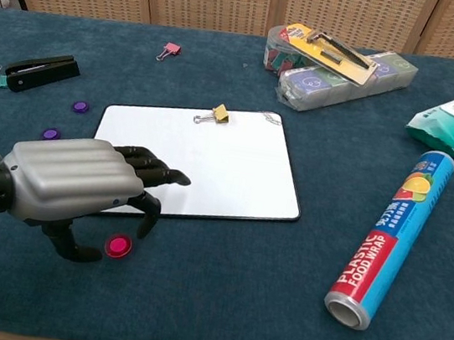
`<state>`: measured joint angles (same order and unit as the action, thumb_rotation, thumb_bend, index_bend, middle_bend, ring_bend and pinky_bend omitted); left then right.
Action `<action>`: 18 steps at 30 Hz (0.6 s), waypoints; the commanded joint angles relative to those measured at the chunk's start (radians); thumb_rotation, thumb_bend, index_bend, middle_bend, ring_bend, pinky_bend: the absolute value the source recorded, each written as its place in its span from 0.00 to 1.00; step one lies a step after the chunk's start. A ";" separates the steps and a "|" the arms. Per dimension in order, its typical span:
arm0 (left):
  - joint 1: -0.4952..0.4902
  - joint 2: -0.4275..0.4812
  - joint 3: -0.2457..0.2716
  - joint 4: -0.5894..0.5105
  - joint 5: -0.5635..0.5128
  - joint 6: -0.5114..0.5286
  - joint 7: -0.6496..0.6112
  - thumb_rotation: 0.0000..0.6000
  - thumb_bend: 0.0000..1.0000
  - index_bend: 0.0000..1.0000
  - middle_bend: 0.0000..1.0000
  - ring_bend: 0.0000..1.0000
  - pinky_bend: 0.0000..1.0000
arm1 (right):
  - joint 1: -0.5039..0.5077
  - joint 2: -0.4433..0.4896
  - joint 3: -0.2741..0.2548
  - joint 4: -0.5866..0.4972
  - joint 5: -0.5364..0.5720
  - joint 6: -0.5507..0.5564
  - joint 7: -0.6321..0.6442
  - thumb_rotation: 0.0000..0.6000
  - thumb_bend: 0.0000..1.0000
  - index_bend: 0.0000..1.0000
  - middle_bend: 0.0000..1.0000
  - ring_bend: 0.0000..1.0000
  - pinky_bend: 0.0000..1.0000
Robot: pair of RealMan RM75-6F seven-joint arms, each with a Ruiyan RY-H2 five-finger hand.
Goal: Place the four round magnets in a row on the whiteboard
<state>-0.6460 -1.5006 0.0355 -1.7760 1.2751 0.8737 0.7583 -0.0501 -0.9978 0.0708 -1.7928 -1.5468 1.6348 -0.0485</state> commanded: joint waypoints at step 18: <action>-0.032 -0.034 0.022 0.032 -0.055 0.006 -0.002 1.00 0.26 0.46 0.00 0.00 0.00 | -0.002 0.002 0.000 0.004 0.006 0.000 0.002 1.00 0.00 0.00 0.00 0.00 0.00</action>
<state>-0.6769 -1.5336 0.0563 -1.7451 1.2219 0.8788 0.7551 -0.0521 -0.9964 0.0706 -1.7889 -1.5408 1.6337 -0.0475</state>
